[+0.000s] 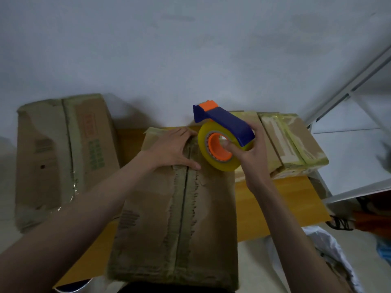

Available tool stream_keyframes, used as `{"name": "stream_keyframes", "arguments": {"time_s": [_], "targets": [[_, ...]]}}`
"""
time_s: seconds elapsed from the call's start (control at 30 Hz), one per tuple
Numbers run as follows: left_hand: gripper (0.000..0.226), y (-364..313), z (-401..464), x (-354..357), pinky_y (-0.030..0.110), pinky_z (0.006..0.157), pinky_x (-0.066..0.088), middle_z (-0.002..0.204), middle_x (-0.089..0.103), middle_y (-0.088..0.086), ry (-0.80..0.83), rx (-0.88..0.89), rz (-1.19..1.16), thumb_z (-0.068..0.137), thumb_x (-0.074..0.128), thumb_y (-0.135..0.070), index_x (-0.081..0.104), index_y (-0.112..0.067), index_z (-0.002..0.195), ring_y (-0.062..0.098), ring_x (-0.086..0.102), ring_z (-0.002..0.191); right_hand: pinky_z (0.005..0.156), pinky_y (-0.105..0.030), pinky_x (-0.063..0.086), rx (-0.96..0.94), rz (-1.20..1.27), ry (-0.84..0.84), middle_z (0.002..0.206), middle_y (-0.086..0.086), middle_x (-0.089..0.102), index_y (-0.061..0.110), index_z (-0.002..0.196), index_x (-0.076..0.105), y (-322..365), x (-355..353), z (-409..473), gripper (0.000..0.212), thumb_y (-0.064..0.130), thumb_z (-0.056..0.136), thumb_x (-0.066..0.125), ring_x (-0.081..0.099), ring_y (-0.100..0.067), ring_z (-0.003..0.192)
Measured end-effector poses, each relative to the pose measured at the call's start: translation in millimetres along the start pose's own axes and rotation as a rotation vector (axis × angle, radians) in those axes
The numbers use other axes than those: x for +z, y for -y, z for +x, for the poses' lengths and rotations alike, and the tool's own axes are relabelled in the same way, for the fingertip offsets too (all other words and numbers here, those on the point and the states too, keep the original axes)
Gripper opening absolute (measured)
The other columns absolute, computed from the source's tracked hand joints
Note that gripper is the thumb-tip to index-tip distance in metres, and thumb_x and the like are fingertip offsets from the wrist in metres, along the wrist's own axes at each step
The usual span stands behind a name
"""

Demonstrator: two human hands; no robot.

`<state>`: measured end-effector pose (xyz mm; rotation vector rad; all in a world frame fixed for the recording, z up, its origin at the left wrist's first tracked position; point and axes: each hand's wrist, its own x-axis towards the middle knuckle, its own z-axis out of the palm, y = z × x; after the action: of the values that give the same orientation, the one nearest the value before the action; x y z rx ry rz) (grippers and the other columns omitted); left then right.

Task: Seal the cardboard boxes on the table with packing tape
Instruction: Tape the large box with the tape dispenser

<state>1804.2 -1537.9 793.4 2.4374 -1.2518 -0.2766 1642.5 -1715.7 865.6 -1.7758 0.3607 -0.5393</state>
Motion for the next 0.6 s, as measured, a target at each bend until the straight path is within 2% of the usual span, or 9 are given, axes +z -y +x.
{"name": "stream_keyframes", "arguments": {"time_s": [0.1, 0.17, 0.23, 0.3, 0.37, 0.4, 0.47, 0.53, 0.6], "targets": [[0.116, 1.1, -4.0, 6.4, 0.038, 0.121, 0.022, 0.156, 0.036, 0.0, 0.014, 0.011, 0.039, 0.067, 0.047, -0.096, 0.026, -0.024, 0.156, 0.018, 0.031, 0.144, 0.082, -0.02, 0.051, -0.007, -0.049, 0.02, 0.121, -0.002, 0.061, 0.015, 0.133, 0.051, -4.7, -2.0, 4.1, 0.06, 0.019, 0.084, 0.085, 0.061, -0.017, 0.109], [0.114, -1.7, -10.0, 8.5, 0.037, 0.125, 0.011, 0.165, 0.022, 0.0, 0.021, 0.014, 0.105, 0.075, 0.033, -0.095, 0.013, -0.021, 0.16, 0.016, 0.018, 0.151, 0.083, -0.025, 0.053, 0.011, -0.081, 0.036, 0.117, 0.0, 0.062, 0.017, 0.13, 0.053, -8.0, -7.4, 4.6, 0.057, 0.023, 0.084, 0.085, 0.061, -0.017, 0.106], [0.106, -5.7, -15.7, 10.1, 0.033, 0.126, 0.002, 0.168, 0.01, -0.001, 0.019, 0.008, 0.172, 0.083, 0.024, -0.088, 0.004, -0.019, 0.161, 0.012, 0.006, 0.154, 0.082, -0.028, 0.055, 0.019, -0.127, 0.074, 0.114, 0.001, 0.062, 0.018, 0.128, 0.052, -8.9, -14.7, 4.1, 0.055, 0.024, 0.084, 0.085, 0.062, -0.016, 0.103], [0.093, -8.8, -17.8, 9.9, 0.03, 0.124, -0.001, 0.168, 0.005, -0.004, 0.014, -0.008, 0.159, 0.092, 0.021, -0.078, 0.004, -0.018, 0.161, 0.009, 0.002, 0.154, 0.079, -0.026, 0.055, 0.021, -0.175, 0.131, 0.111, 0.003, 0.062, 0.019, 0.128, 0.052, -7.8, -23.0, 3.2, 0.052, 0.022, 0.086, 0.083, 0.062, -0.013, 0.1], [0.076, -13.0, -16.0, 5.4, 0.031, 0.125, 0.004, 0.167, 0.014, -0.004, -0.012, -0.072, -0.045, 0.101, 0.025, -0.064, 0.014, -0.019, 0.161, 0.011, 0.01, 0.153, 0.074, -0.025, 0.053, 0.034, -0.211, 0.185, 0.107, 0.004, 0.061, 0.021, 0.125, 0.053, -6.5, -31.3, 2.2, 0.047, 0.018, 0.087, 0.08, 0.061, -0.013, 0.095], [0.067, -17.1, -14.6, -0.1, 0.033, 0.124, 0.014, 0.165, 0.024, -0.003, -0.053, -0.131, -0.236, 0.103, 0.029, -0.057, 0.024, -0.021, 0.159, 0.013, 0.02, 0.152, 0.072, -0.025, 0.052, 0.037, -0.229, 0.21, 0.104, 0.004, 0.061, 0.022, 0.123, 0.053, -6.6, -35.1, 2.2, 0.044, 0.015, 0.088, 0.079, 0.061, -0.013, 0.092], [0.048, -25.7, -12.8, -14.0, 0.025, 0.107, 0.04, 0.148, 0.05, -0.006, -0.191, -0.262, -0.587, 0.106, 0.037, -0.044, 0.047, -0.023, 0.148, 0.011, 0.044, 0.137, 0.067, -0.019, 0.048, 0.031, -0.274, 0.259, 0.099, 0.007, 0.061, 0.024, 0.119, 0.054, -7.0, -40.2, 1.8, 0.043, 0.008, 0.087, 0.077, 0.06, -0.009, 0.087], [0.036, -34.7, -13.8, -30.6, 0.014, 0.084, 0.045, 0.127, 0.065, -0.009, -0.336, -0.349, -0.773, 0.107, 0.041, -0.039, 0.064, -0.023, 0.13, 0.009, 0.06, 0.117, 0.067, -0.015, 0.047, 0.015, -0.311, 0.29, 0.099, 0.01, 0.061, 0.023, 0.12, 0.053, -6.2, -40.3, 0.3, 0.044, 0.006, 0.087, 0.077, 0.059, -0.005, 0.085], [0.029, -41.8, -17.5, -44.9, 0.021, 0.078, 0.053, 0.108, 0.073, -0.004, -0.466, -0.377, -0.925, 0.106, 0.046, -0.035, 0.072, -0.022, 0.109, 0.015, 0.069, 0.101, 0.068, -0.014, 0.046, -0.001, -0.331, 0.297, 0.1, 0.012, 0.06, 0.019, 0.122, 0.052, -5.1, -37.7, -0.4, 0.045, 0.006, 0.087, 0.078, 0.059, -0.002, 0.085]]}}
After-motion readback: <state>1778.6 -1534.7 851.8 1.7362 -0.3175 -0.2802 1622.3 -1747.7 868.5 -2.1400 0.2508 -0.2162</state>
